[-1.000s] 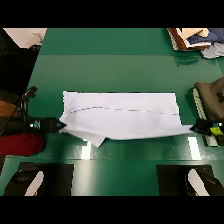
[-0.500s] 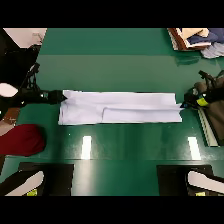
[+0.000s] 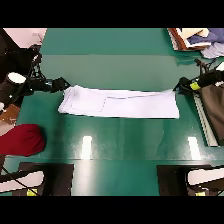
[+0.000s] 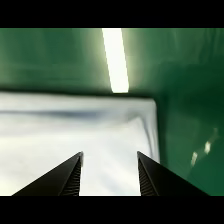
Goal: Fold the shirts.
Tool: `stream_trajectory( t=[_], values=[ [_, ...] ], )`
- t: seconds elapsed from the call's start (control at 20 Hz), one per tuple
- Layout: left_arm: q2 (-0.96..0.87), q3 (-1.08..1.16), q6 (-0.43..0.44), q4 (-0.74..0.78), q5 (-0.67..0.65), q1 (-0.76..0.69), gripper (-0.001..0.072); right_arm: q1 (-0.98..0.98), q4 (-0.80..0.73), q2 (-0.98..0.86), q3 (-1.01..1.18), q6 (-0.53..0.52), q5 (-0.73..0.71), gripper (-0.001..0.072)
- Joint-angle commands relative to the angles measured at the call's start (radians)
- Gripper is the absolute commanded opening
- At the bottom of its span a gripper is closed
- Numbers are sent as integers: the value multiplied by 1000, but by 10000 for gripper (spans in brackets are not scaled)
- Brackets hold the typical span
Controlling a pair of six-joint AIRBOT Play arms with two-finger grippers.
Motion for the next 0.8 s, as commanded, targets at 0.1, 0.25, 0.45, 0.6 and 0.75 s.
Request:
stream_trajectory(
  t=[0.1,0.25,0.45,0.6,0.75],
  values=[
    [-8,46,-8,-17,-80,0,545,-50,90,-36,77,-51,59,410],
    [-8,65,-6,-18,-182,0,98,-110,92,-36,42,-109,206,410],
    [-8,65,0,-18,-229,0,23,-195,95,-36,-111,-151,209,535],
    [-9,65,-1,-19,-237,0,22,-238,222,-48,-223,-225,153,633],
    [-11,65,-1,-21,-237,0,22,-232,348,-75,-282,-294,111,619]
  ],
)
